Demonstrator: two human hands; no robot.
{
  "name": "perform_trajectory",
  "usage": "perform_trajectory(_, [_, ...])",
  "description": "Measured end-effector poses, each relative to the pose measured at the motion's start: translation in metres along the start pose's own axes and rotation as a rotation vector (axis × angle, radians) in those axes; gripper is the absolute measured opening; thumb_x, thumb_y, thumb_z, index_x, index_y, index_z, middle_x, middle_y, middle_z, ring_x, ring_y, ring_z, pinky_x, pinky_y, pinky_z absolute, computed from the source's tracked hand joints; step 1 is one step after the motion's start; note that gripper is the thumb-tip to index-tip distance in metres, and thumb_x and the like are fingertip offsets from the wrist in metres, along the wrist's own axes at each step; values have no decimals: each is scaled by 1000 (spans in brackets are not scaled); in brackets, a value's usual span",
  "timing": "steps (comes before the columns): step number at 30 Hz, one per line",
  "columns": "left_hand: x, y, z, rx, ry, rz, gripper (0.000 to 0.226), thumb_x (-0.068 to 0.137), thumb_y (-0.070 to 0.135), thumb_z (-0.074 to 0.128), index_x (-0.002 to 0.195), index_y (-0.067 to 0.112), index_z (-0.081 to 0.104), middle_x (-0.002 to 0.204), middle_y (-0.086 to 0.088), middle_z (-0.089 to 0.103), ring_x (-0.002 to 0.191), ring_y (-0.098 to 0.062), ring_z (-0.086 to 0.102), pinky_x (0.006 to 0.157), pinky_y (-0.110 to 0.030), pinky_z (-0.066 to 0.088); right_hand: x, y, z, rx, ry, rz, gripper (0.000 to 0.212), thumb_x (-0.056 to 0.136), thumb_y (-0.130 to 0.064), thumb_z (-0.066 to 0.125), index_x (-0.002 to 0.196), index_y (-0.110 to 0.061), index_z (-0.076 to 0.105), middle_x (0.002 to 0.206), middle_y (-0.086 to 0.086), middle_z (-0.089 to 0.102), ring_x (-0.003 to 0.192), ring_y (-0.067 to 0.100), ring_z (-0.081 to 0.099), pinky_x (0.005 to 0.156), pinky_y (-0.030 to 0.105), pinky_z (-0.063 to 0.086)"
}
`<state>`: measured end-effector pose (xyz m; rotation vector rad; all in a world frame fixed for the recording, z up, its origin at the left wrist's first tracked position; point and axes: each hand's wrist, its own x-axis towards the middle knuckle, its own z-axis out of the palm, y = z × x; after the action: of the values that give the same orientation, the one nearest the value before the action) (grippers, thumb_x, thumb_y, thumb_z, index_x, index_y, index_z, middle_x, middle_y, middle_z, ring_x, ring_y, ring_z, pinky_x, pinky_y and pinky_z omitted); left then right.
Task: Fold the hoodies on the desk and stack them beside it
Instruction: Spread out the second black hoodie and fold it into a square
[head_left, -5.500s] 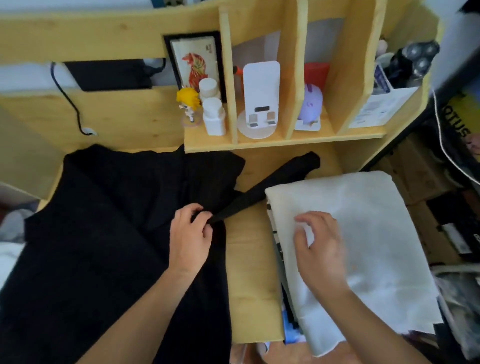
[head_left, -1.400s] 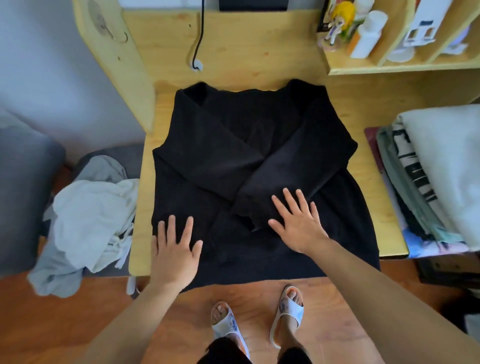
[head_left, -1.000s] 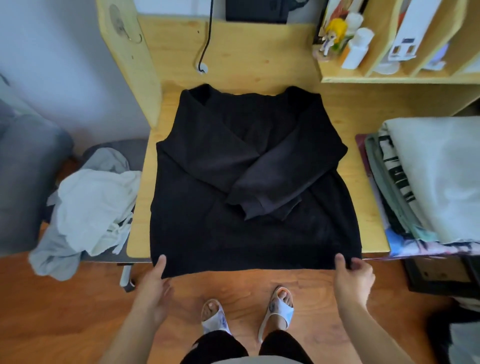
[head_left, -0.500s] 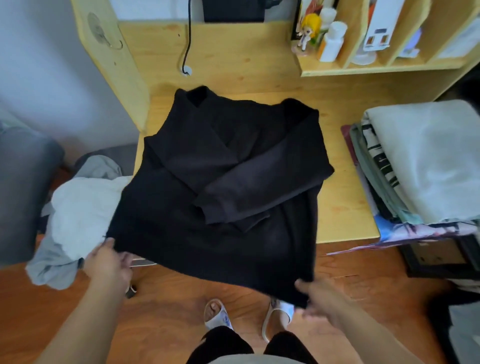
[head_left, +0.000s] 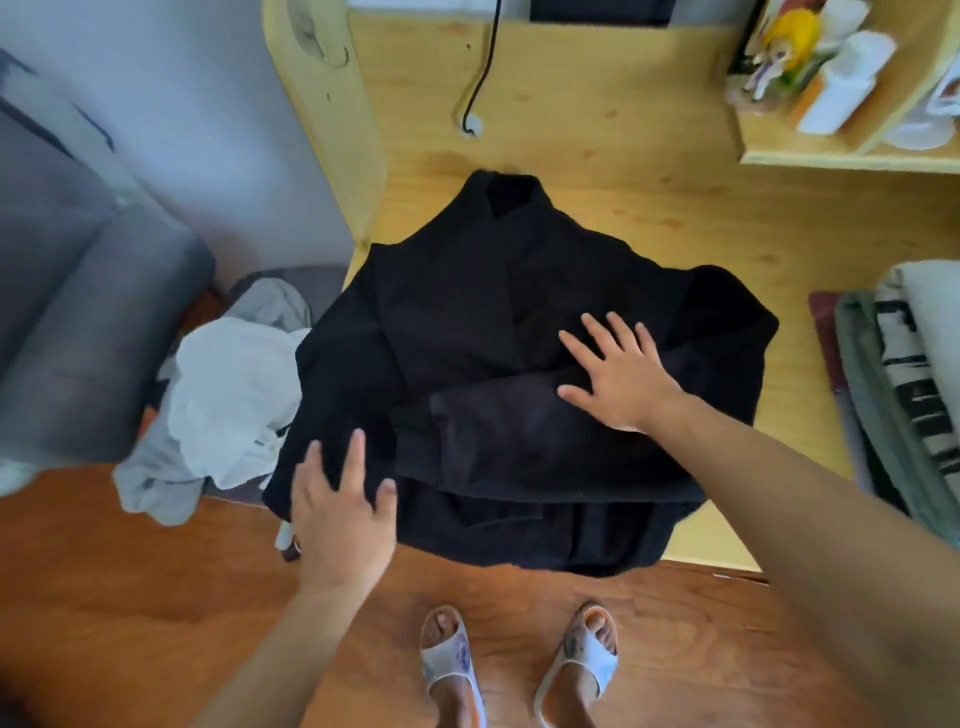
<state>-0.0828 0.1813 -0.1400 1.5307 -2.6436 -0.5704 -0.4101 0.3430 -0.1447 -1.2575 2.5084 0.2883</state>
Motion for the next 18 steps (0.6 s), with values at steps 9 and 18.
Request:
perform_trajectory(9, [46, 62, 63, 183, -165, 11, 66, 98, 65, 16, 160, 45, 5, 171, -8, 2, 154, -44, -6, 121, -67, 3, -30, 18, 25, -76, 106, 233, 80, 91, -79, 12, 154, -34, 32, 157, 4, 35, 132, 29, 41, 96, 50, 39])
perform_trajectory(18, [197, 132, 79, 392, -202, 769, 66, 97, 68, 8, 159, 49, -4, 172, -1, 0, 156, -38, -6, 124, -62, 3, -117, 14, 71, 90, 198, 600, 76, 88, -71, 34, 147, -26, 51, 140, 17, 47, 119, 38, 45, 100, 58, 37])
